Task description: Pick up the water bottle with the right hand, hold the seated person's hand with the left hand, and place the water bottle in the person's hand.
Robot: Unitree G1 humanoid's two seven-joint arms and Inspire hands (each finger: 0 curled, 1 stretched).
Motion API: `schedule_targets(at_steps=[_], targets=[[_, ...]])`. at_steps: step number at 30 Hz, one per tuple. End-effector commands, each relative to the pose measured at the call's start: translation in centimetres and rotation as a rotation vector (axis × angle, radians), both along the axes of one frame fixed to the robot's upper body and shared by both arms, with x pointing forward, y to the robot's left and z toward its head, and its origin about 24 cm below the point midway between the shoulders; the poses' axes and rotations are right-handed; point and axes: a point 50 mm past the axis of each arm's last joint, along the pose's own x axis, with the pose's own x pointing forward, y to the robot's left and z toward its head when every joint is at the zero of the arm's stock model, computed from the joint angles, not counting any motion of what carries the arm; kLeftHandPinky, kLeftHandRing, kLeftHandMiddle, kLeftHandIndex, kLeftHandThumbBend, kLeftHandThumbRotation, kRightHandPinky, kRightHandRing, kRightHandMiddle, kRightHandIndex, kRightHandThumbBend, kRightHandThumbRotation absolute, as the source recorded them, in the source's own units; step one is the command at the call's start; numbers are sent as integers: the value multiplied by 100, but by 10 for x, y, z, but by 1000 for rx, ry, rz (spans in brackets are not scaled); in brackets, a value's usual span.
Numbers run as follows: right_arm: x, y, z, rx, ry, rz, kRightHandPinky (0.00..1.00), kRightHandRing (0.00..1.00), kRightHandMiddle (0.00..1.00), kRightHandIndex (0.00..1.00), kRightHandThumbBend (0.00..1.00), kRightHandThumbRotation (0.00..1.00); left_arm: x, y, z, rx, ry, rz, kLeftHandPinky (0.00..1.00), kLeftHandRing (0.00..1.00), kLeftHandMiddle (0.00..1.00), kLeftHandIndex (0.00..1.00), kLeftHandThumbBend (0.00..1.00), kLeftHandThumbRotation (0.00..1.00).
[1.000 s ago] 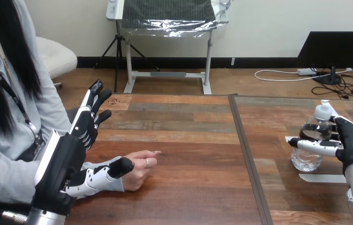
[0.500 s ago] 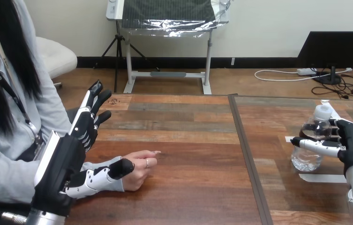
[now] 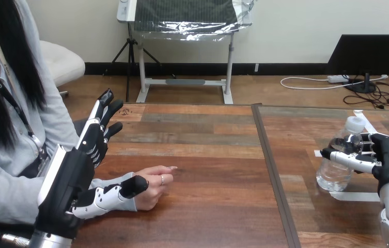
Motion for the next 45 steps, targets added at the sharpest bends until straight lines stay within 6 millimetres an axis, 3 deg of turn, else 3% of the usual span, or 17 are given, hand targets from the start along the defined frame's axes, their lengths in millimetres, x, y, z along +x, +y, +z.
schedule_targets(at_steps=[1, 19, 45], targets=[[15, 6, 18, 21, -97, -1, 43, 49, 56, 57, 79, 0, 7, 1, 16, 14, -83, -13, 93, 100, 100, 100, 100, 55], [21, 12, 26, 79, -165, 16, 41, 47, 56, 56, 77, 0, 7, 6, 16, 103, -54, 32, 91, 99, 100, 99, 100, 53], [37, 43, 46, 117, -328, 182, 38, 44, 52, 52, 76, 0, 8, 21, 26, 621, 9, 166, 88, 94, 95, 98, 100, 42]])
